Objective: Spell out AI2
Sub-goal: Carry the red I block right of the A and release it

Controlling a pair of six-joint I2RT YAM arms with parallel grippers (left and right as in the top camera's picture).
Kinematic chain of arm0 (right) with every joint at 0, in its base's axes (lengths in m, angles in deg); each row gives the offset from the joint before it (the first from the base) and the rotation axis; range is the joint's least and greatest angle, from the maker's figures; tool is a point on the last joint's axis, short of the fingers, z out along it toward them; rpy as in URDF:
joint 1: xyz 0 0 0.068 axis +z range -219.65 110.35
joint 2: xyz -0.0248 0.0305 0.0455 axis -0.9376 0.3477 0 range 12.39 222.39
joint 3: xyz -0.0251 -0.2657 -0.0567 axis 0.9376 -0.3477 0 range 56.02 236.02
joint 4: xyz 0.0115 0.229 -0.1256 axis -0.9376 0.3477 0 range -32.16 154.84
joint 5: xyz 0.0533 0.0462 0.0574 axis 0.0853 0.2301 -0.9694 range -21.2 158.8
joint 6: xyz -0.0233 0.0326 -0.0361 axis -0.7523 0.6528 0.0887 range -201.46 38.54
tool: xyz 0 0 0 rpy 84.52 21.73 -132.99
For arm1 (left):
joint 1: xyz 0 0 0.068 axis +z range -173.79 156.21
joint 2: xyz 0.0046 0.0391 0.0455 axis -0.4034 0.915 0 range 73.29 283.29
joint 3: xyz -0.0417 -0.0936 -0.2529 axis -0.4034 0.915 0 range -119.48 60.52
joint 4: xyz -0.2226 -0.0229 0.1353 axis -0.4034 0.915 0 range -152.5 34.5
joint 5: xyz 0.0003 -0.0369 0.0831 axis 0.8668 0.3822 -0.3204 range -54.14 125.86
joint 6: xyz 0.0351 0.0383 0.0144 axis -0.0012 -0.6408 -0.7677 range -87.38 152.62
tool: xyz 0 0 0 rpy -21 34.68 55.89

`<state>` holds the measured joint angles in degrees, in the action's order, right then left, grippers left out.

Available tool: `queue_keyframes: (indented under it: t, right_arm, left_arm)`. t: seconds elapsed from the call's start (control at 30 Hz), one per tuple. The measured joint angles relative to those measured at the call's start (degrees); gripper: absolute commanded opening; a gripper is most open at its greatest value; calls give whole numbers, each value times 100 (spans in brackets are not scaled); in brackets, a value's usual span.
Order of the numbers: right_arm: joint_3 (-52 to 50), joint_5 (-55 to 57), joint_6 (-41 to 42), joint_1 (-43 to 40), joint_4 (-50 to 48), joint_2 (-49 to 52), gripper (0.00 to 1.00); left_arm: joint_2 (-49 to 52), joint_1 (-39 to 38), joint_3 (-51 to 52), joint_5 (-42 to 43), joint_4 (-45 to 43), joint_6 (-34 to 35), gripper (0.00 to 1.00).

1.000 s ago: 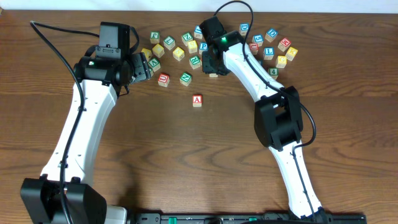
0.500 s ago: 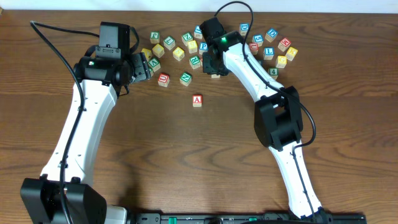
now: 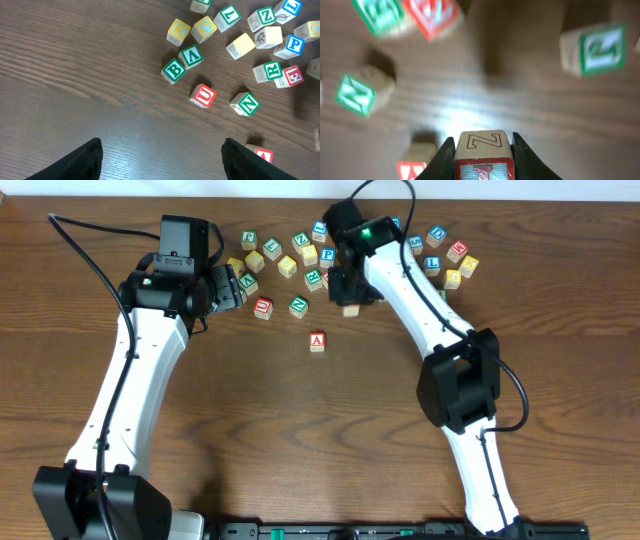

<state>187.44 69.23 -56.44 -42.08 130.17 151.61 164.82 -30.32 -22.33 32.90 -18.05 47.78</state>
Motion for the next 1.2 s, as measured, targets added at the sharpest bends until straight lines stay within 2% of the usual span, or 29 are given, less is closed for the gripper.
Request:
queue_keyframes:
  t: [0.13, 0.43, 1.2]
  right_arm:
    - [-44, -72, 0, 214, 111, 7, 23]
    - [-745, 83, 157, 697, -179, 7, 21]
    - [-1235, 306, 481, 671, -579, 7, 27]
  left_arm:
    - [0, 0, 0, 0, 2, 0, 75]
    - [0, 0, 0, -2, 2, 0, 76]
    - [0, 0, 0, -2, 2, 0, 76]
